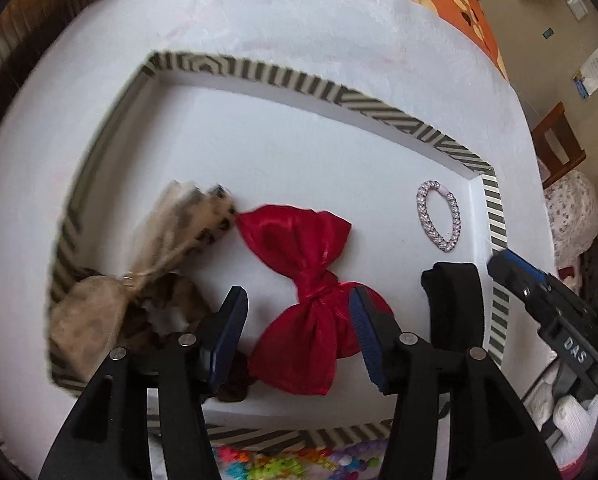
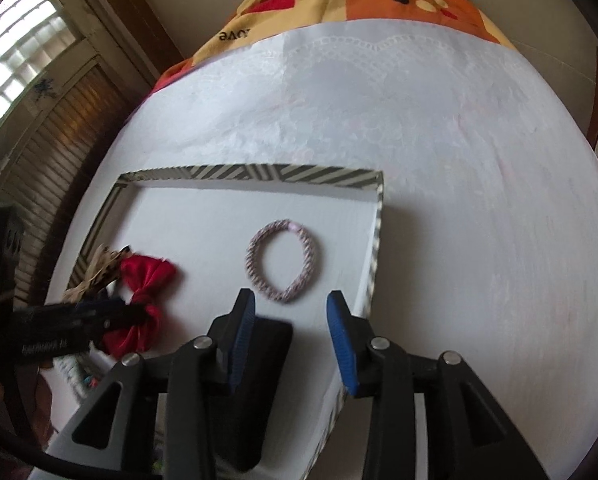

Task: Organize jewelry
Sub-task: 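Carry the red bow into the striped box with the left tool while the right tool carries the bracelet there, then open both tools to release the red bow and bracelet, then withdraw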

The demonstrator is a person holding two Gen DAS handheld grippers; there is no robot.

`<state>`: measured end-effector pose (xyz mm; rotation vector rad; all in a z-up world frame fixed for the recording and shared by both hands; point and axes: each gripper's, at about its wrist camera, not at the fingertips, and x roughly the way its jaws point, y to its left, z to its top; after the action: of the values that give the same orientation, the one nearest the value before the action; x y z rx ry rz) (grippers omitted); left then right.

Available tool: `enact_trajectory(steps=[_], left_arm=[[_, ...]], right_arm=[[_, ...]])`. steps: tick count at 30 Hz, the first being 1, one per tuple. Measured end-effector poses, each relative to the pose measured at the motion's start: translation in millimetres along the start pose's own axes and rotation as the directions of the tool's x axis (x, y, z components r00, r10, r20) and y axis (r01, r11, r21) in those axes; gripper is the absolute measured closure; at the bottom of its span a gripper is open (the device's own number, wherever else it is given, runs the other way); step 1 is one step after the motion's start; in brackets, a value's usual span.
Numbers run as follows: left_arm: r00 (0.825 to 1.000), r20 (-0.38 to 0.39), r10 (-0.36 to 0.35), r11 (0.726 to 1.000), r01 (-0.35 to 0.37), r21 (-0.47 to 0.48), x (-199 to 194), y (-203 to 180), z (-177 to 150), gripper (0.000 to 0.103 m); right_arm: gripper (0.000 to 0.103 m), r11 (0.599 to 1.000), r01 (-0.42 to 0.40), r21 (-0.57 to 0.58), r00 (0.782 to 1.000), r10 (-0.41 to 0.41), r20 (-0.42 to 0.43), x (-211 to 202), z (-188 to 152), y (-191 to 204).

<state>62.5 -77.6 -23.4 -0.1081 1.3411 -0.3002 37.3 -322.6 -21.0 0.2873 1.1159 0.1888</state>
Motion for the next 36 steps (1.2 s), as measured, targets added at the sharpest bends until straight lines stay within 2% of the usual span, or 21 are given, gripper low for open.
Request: enact_trajectory(steps=[3,6,10,14,17,23,27,30,32,36], left_arm=[[0.992,0.06,0.111,0.992,-0.114,0.055,-21,-6,-6,0.058],[0.971,0.15,0.186,0.974,-0.202,0.099,-43,-12,-14,0.058],[0.958,0.198,0.208,0.968,-0.231,0.098,-60,-14,-23,0.058],[0.965,0.167,0.2,0.968,-0.222,0.121,-66,-10,-45,0.058],[0.946,0.19,0.261,0.954,-0.283,0.098,-72,-5,-64,0.059],[0.941,0.19,0.281,0.952,-0.299,0.069,-85,10,-96,0.059],[0.949,0.182,0.258,0.961,-0.272,0.054,-90,23,-118,0.061],[0.94,0.186,0.285,0.952,-0.3,0.059,-93,28,-130,0.067],[0.953,0.165,0.254,0.961,-0.267,0.064,-95,31,-135,0.067],[0.961,0.164,0.222,0.973,-0.23,0.03,-104,41,-144,0.067]], right_arm=[[0.064,1.0,-0.01,-0.005,1.0,0.01,0.001,-8,-9,7],[0.063,1.0,-0.016,-0.017,1.0,0.016,0.007,-16,-17,15],[0.063,0.999,-0.024,-0.034,1.0,0.024,0.014,-26,-26,28],[0.063,0.998,-0.029,-0.047,0.999,0.031,0.028,-36,-35,43],[0.063,0.997,-0.03,-0.065,0.999,0.033,0.036,-45,-44,56],[0.063,0.996,-0.034,-0.081,0.998,0.038,0.05,-59,-63,77],[0.063,0.994,-0.04,-0.097,0.997,0.046,0.058,-68,-78,93],[0.062,0.993,-0.044,-0.111,0.996,0.051,0.068,-76,-86,104],[0.059,0.992,-0.045,-0.121,0.996,0.054,0.074,-81,-93,111],[0.058,0.99,-0.051,-0.134,0.995,0.062,0.074,-85,-105,119]])
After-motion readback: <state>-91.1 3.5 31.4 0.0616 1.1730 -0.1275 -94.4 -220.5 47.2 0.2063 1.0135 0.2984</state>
